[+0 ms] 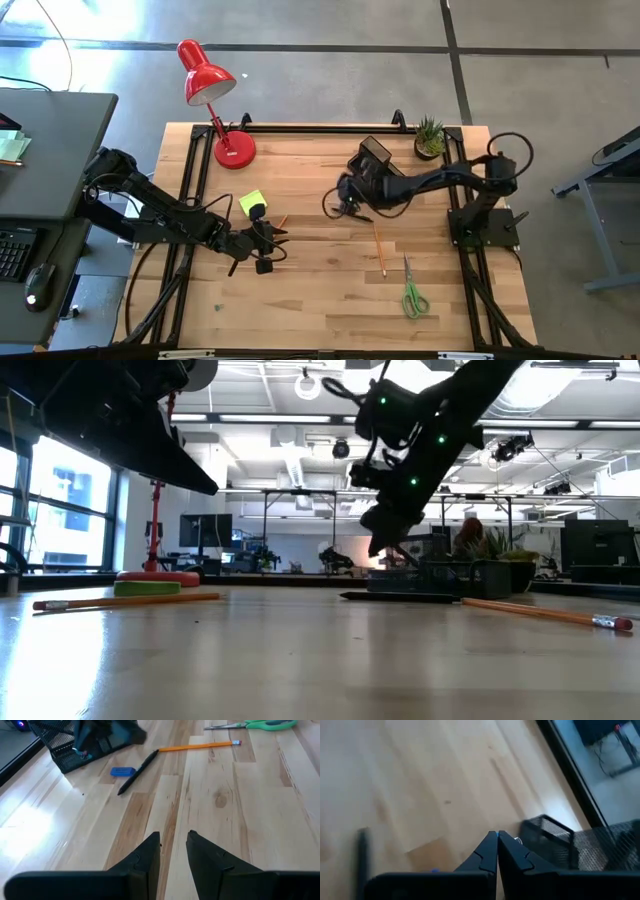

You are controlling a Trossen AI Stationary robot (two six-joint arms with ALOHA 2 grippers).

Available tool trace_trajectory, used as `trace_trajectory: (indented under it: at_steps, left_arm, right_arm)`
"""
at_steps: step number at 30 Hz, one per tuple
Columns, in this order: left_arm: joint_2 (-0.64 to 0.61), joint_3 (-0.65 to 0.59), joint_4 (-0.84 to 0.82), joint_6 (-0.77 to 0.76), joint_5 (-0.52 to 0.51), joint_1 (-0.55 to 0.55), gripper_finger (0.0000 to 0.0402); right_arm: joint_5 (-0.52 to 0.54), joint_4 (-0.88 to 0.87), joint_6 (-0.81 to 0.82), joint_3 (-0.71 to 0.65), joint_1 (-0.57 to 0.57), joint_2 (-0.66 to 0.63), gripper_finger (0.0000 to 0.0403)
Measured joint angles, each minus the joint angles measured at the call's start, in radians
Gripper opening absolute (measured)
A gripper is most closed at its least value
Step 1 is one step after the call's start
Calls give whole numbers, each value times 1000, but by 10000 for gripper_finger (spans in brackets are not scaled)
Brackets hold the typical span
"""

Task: Pick and place office supplies into organizer
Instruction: Put the right blue binder clip into the black desk organizer

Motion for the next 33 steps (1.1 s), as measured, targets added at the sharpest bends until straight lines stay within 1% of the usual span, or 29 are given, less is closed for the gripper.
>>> trace_trajectory:
  at_steps: [5, 9, 11, 15, 20, 24, 28, 31, 33]
  left_arm:
    - [0, 0, 1, 0, 0, 0, 85]
    - [0, 0, 1, 0, 0, 0, 85]
    - [0, 0, 1, 0, 0, 0, 85]
    - [0, 0, 1, 0, 0, 0, 85]
    - [0, 0, 1, 0, 0, 0, 85]
    - [0, 0, 1, 0, 0, 0, 85]
    - [0, 0, 1, 0, 0, 0, 85]
    - [0, 0, 1, 0, 0, 0, 85]
    - [0, 0, 1, 0, 0, 0, 85]
  right_arm:
    - [-29, -12, 9, 0, -69, 0, 0]
    - [-42, -54, 64, 0, -111, 0, 0]
    - [-58, -60, 87, 0, -123, 0, 1]
    - [-55, -59, 119, 0, -128, 0, 8]
    - [-49, -67, 140, 0, -128, 0, 31]
    - [-6, -86, 160, 0, -128, 0, 57]
    - [-6, -85, 160, 0, -123, 0, 79]
    - [0, -84, 154, 0, -112, 0, 87]
    - [-30, -79, 140, 1, -111, 0, 89]
